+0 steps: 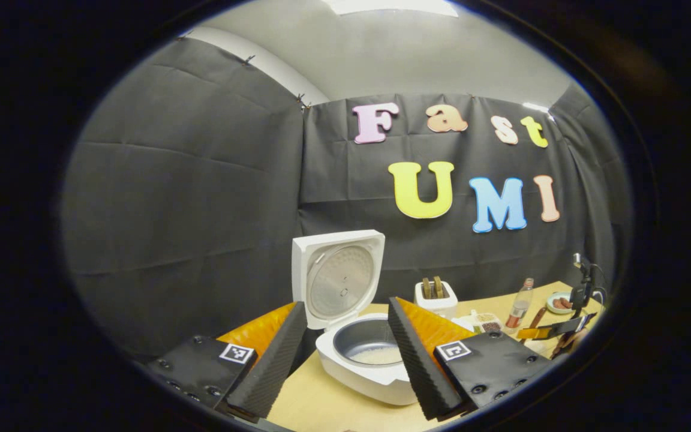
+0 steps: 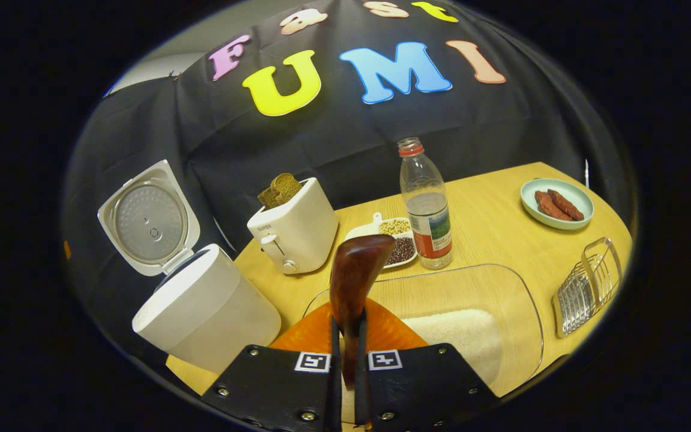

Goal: Close the left gripper, press the button to open the rice cooker; take a wooden spoon from the chopstick holder with the right hand, scoop a spoonful of rice and pour it into the rice cooker, then put the wooden spoon back into the chopstick holder.

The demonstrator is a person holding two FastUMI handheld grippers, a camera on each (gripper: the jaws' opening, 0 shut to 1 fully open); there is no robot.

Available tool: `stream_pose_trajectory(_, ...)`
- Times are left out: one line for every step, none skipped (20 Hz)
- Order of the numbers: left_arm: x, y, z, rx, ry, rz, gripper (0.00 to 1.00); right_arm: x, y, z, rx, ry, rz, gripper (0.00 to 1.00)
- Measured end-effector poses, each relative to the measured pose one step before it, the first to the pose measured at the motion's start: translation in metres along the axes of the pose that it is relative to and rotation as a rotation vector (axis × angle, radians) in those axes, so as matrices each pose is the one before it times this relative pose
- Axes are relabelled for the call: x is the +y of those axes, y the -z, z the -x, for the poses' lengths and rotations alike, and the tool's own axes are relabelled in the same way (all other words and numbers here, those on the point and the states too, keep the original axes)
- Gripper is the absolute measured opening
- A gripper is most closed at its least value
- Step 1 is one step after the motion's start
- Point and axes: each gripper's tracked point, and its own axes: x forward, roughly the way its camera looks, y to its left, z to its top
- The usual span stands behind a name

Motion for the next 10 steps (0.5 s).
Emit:
stream_pose_trajectory(-0.00073,-0.00010,0.00075,-0.00129,0.00024,0.01278,0.95,-0.00155,0.00066,0.00022,0.00593,0.00117,-0.02972,0.09)
stream_pose_trajectory(-0.00052,-0.00017,-0.00016,0.00115,0.00013,0.00879,0.96,-0.00230,-0.00031,0.00027,0.00411,-0.00182,-0.02944,0.09)
stream_pose_trajectory(-0.00047,0.00071,0.00019,0.00038,-0.00159,0.00206,0.95,-0.00455,0.00015,0.00044,0.00364,0.00040,-0.03076,0.09)
stream_pose_trajectory(0.00137,-0.00110,0.00056,0.00187,-0.00609,-0.00453,0.95,-0.00556,-0.00074,0.00110,0.00394,0.00034,-0.03409,0.09)
stream_pose_trajectory(0.00226,-0.00222,0.00052,-0.00153,-0.00612,-0.00393,0.95,-0.00533,-0.00039,0.00121,0.00313,-0.00273,-0.04002,0.09)
stream_pose_trajectory(-0.00011,-0.00298,0.00094,-0.00370,-0.00133,0.00068,0.95,-0.00463,-0.00083,0.00110,0.00399,-0.00476,-0.04750,0.09)
stream_pose_trajectory(-0.00150,-0.00200,0.00185,-0.00420,-0.00003,0.00156,0.95,-0.00562,-0.00060,-0.00005,0.00153,-0.00317,-0.05039,0.09)
stream_pose_trajectory(-0.00045,-0.00261,0.00073,-0.00384,-0.00013,-0.00110,0.94,-0.00497,-0.00217,0.00107,-0.00181,-0.00236,-0.04783,0.09)
stream_pose_trajectory(-0.00118,-0.00062,0.00033,-0.00300,-0.00159,-0.00471,0.94,-0.00534,-0.00356,0.00185,-0.00678,-0.00116,-0.04064,0.09)
stream_pose_trajectory(-0.00120,-0.00189,0.00132,-0.00175,-0.00160,-0.00513,0.95,-0.00500,-0.00379,0.00071,-0.00650,0.00397,-0.03181,0.09)
